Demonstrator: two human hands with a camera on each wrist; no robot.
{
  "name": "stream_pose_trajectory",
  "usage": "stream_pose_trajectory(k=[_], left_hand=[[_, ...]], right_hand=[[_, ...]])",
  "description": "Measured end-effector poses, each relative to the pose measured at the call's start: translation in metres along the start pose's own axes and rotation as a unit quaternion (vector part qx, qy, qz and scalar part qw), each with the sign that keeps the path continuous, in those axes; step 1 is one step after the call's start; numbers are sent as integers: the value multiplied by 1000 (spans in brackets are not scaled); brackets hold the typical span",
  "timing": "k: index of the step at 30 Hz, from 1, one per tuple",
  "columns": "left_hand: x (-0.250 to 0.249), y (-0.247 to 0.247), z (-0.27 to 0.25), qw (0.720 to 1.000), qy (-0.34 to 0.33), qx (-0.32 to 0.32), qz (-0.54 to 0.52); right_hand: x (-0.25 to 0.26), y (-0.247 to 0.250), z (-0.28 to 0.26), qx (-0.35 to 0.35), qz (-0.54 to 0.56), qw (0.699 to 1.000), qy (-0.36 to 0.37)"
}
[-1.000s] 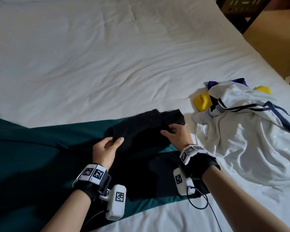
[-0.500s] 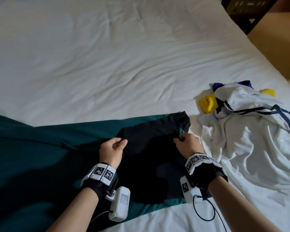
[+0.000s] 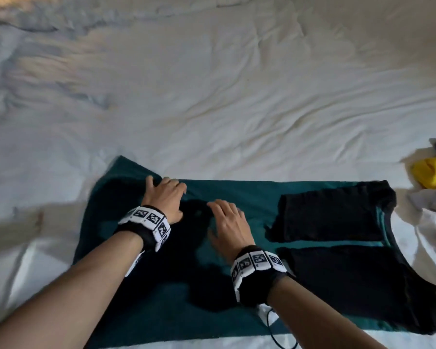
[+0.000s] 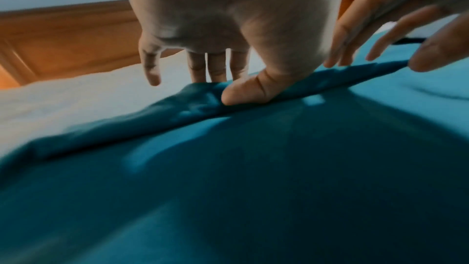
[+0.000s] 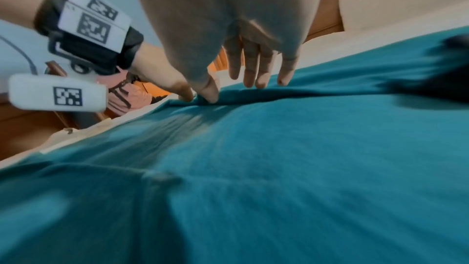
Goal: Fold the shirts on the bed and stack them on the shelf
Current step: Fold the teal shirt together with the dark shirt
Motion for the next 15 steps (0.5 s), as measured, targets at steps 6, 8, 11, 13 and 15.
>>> stream_pose_trajectory(k=[6, 8, 11, 13, 15], left_hand=[[79, -17, -10, 995, 76, -14, 69], [104, -13, -32, 988, 111, -106, 23], [132, -15, -81, 947, 151, -281, -44], [134, -38, -102, 940, 166, -292, -60], [128, -71, -105, 958, 159, -228, -67]], right_hand=[[7, -32, 45, 51, -69, 994, -70], [9, -32, 48, 51, -83, 993, -60], [20, -18, 41, -21, -27, 999, 4], [22, -13, 31, -56, -27, 998, 27], [14, -24, 26, -35, -58, 998, 14]])
Point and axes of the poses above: each hand's wrist, its own z-axis towards the middle knuckle, its own y-axis out of the back of the hand, x = y × z, the point moved 9 cm from there along z, towards the middle knuckle, and after that the axes turned 14 degrees about z, right-handed, at the moved point
